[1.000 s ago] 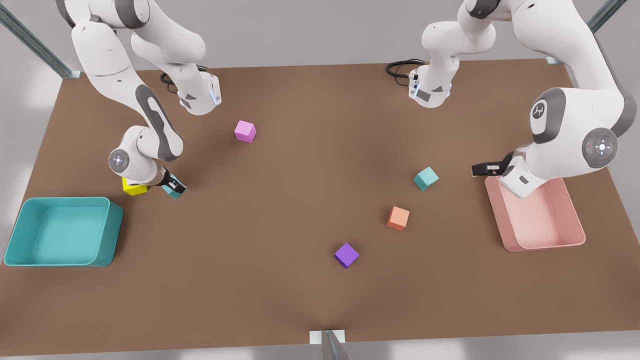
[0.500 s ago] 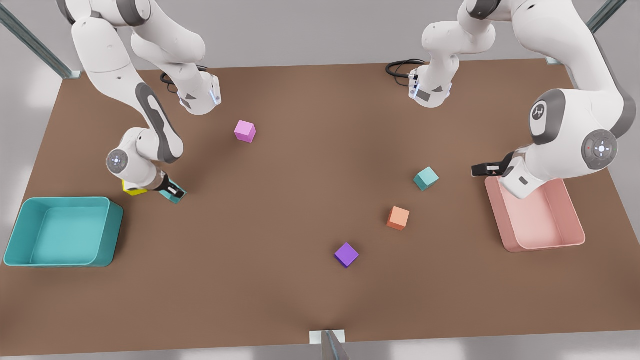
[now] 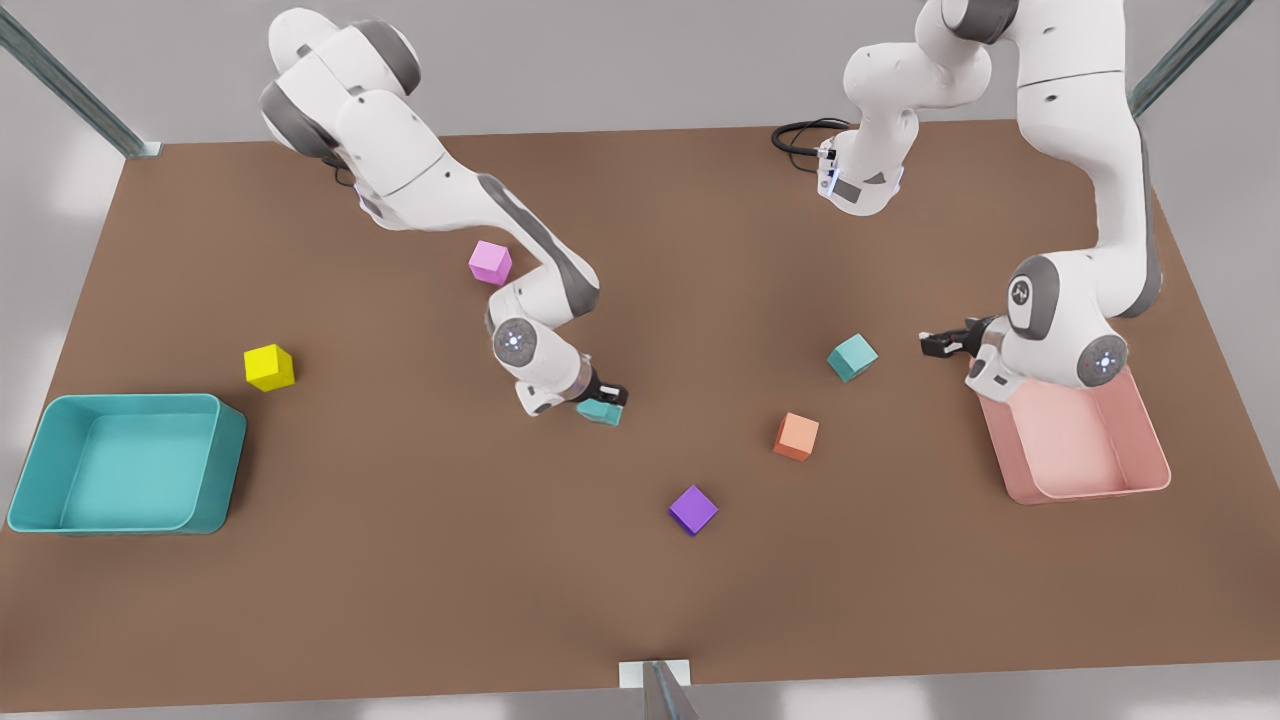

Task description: Stack the two blue cubes on top of each other

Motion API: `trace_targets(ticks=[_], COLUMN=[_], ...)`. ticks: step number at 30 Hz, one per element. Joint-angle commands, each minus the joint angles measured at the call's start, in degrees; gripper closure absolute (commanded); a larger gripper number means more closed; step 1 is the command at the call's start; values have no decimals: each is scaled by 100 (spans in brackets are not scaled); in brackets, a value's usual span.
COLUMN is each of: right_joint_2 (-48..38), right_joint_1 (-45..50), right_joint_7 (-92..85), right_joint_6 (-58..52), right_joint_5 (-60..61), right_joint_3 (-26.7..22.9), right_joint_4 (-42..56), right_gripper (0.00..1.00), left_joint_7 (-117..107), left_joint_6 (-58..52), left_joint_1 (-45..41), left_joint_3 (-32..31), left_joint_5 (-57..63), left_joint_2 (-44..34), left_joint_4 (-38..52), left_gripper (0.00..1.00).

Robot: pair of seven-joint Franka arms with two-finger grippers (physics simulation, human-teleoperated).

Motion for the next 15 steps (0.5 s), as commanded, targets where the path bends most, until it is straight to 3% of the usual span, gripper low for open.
trace_targets(ticks=[1, 13, 14, 15], right_joint_2=[139, 1132, 1246, 1290], right_joint_1=[110, 664, 734, 831], right_joint_7=[2406, 3294, 3355, 3364], right_joint_6=[317, 352, 352, 352], right_joint_5=[4, 4, -22, -31], right_joint_3=[-40, -40, -57, -162], right_joint_4=[106, 1609, 1740, 1793], right_gripper=[29, 29, 25, 9], left_joint_7=[-1201, -3477, -3477, -3477], left_joint_6=[1866, 2772, 2816, 2816], left_joint_1=[-49, -594, -603, -647], left_joint_3=[43, -115, -133, -246], left_joint_5=[-501, -908, -934, -1030], left_joint_2=[-58, -14, -14, -14], left_joint_4=[-452, -1349, -1367, -1358], left_gripper=[0, 0, 0, 0])
